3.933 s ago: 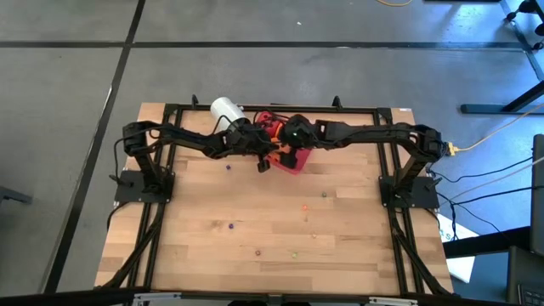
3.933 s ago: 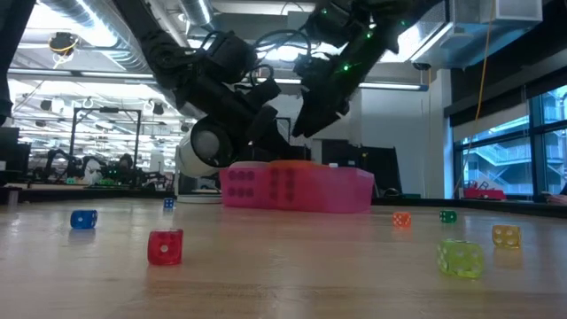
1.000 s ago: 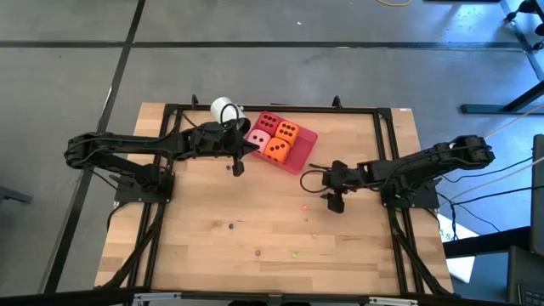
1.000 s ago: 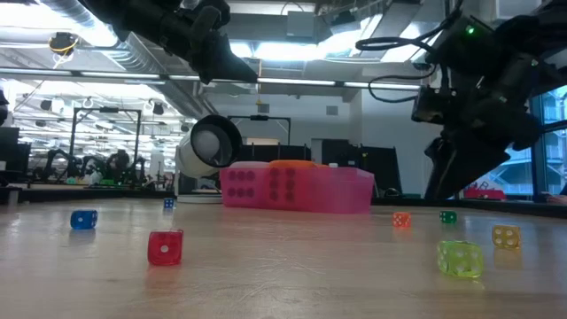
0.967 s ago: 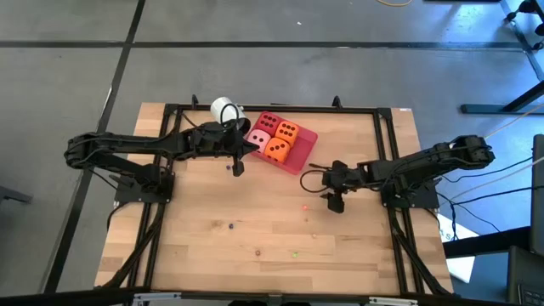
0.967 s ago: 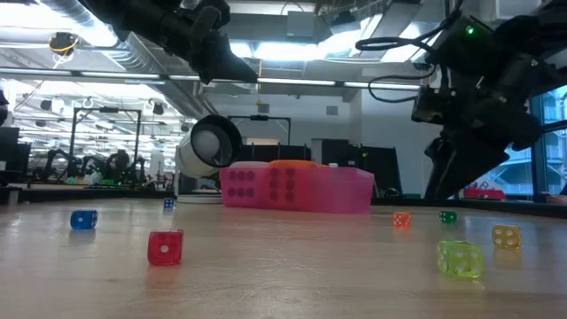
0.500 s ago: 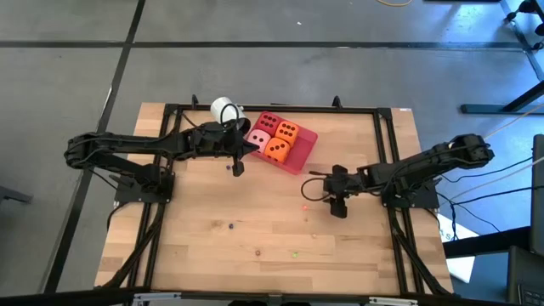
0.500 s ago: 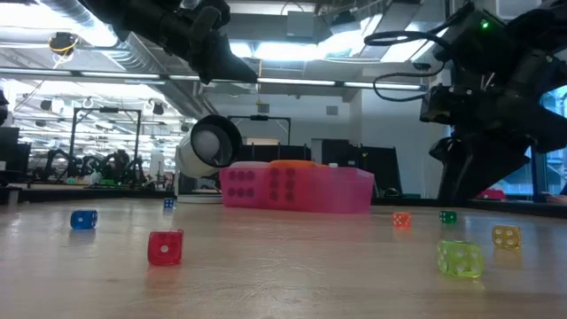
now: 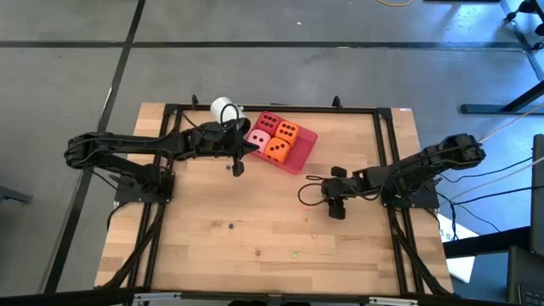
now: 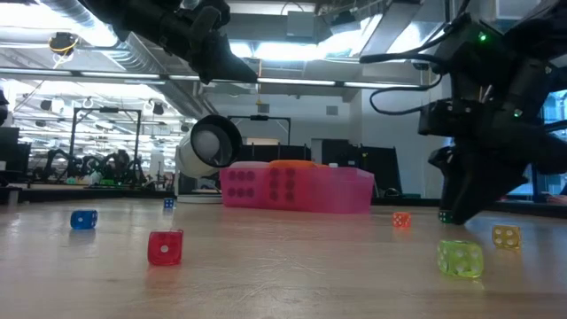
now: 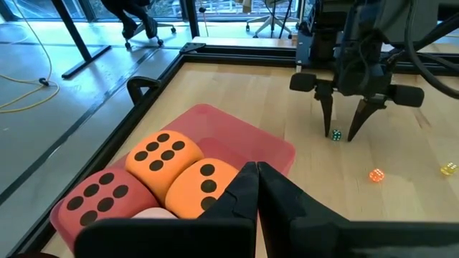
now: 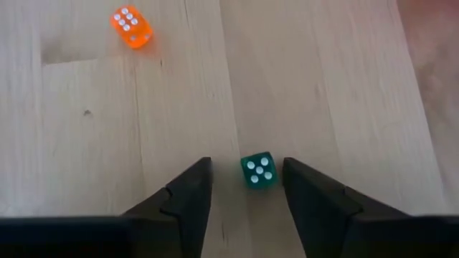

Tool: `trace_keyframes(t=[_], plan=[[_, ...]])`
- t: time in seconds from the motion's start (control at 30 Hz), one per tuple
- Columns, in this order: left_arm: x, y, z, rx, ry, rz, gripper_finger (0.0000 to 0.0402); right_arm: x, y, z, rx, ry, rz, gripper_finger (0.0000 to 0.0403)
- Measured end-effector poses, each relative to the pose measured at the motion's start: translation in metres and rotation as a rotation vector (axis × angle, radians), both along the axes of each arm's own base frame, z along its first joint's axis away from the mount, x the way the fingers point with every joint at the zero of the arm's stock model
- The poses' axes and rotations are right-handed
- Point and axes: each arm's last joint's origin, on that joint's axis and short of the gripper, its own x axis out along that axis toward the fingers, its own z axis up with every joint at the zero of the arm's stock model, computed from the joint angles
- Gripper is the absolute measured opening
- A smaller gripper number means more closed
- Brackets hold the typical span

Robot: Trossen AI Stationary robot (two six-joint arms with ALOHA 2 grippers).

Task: Pick & Place Dice
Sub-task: Put the small green die into the red bin

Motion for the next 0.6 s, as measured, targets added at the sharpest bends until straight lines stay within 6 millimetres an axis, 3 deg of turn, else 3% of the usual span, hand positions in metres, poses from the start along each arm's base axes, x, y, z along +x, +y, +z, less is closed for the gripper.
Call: trace_keyframes(t=[0.6], plan=[[0.0000,0.0000,0.0000,0.000,0.000,0.000,0.0004,0.0027,0.0001,0.0002,-0.002,-0.033,-0.012,0.0109]])
